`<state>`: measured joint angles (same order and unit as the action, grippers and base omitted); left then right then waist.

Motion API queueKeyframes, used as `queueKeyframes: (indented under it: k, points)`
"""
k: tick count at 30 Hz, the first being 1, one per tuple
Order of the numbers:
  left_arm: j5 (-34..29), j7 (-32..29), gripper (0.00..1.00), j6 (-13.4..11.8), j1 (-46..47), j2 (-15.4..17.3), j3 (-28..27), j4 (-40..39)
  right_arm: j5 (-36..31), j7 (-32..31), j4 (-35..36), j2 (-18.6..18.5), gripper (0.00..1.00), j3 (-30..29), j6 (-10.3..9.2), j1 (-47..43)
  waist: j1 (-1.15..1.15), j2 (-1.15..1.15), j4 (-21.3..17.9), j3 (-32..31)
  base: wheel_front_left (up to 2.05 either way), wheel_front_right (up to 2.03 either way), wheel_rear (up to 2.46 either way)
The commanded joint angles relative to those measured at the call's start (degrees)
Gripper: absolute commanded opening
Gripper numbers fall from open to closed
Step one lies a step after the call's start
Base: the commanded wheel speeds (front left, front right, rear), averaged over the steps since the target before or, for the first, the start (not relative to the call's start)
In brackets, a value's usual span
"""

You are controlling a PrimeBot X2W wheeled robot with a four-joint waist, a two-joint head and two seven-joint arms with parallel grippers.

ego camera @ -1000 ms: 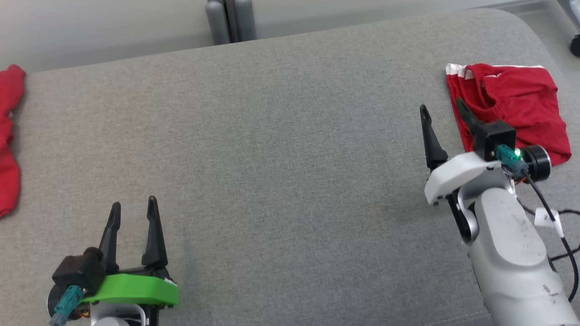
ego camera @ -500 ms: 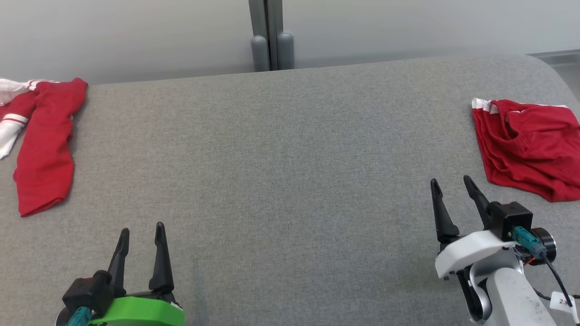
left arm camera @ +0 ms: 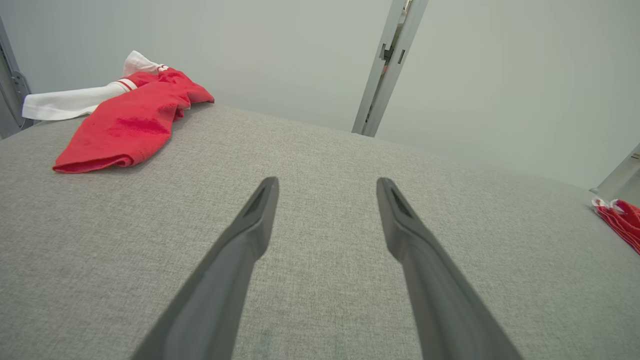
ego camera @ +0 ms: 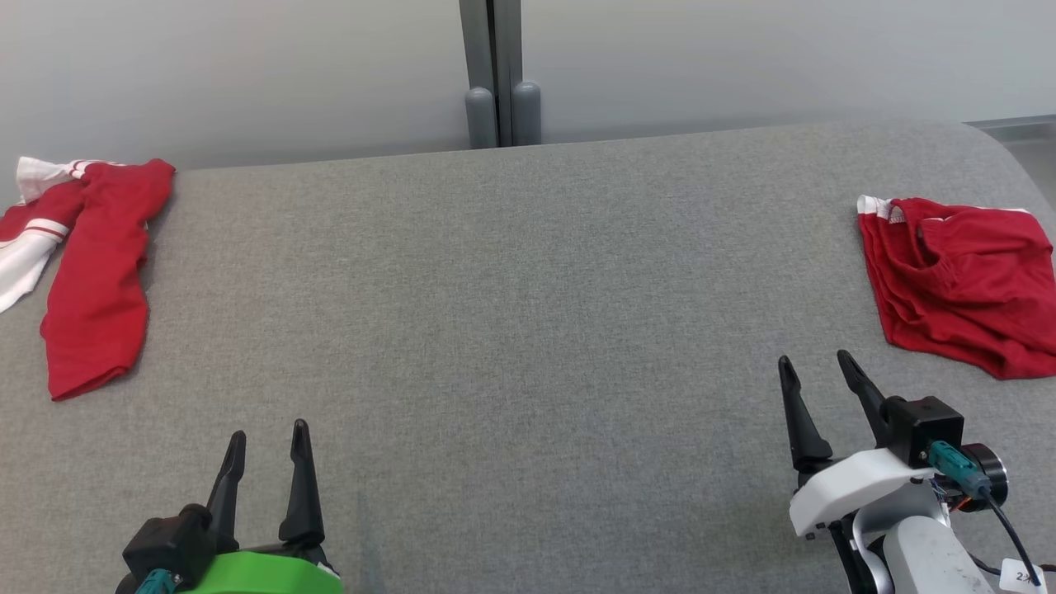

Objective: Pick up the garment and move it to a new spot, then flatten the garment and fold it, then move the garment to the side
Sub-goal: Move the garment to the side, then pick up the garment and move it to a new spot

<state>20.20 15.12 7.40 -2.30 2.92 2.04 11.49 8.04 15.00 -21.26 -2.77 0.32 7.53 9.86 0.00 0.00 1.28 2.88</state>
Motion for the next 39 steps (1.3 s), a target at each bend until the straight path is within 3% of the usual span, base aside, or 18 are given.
queueKeyframes:
  k: [1,15,28,39]
  points:
    - [0.18,0.03,1.0,0.17,-0.79,0.01,0.06,0.15,0.12,0.26,-0.14,-0.24,1.0,-0.06,-0.08,-0.92,0.0,0.0,0.12,-0.13,0.0,0.0,0.0]
    - [0.27,0.03,1.0,0.17,-0.14,0.03,0.1,0.27,-0.58,0.26,0.25,-0.22,1.0,-0.54,-0.08,-0.93,0.0,0.0,3.18,-0.43,0.0,0.0,0.0]
    - [-0.13,0.03,1.0,0.17,-0.51,0.06,-0.84,-0.44,-0.92,0.25,-0.04,-0.23,1.0,-0.87,-0.08,-0.88,0.0,0.0,15.85,-1.02,0.0,0.0,0.0]
    - [-0.43,0.03,1.0,0.17,-1.76,0.04,-0.95,-1.22,-0.61,0.26,-0.67,-0.25,1.0,0.6,-0.09,-1.44,0.0,0.0,21.11,-1.66,0.0,0.0,0.0]
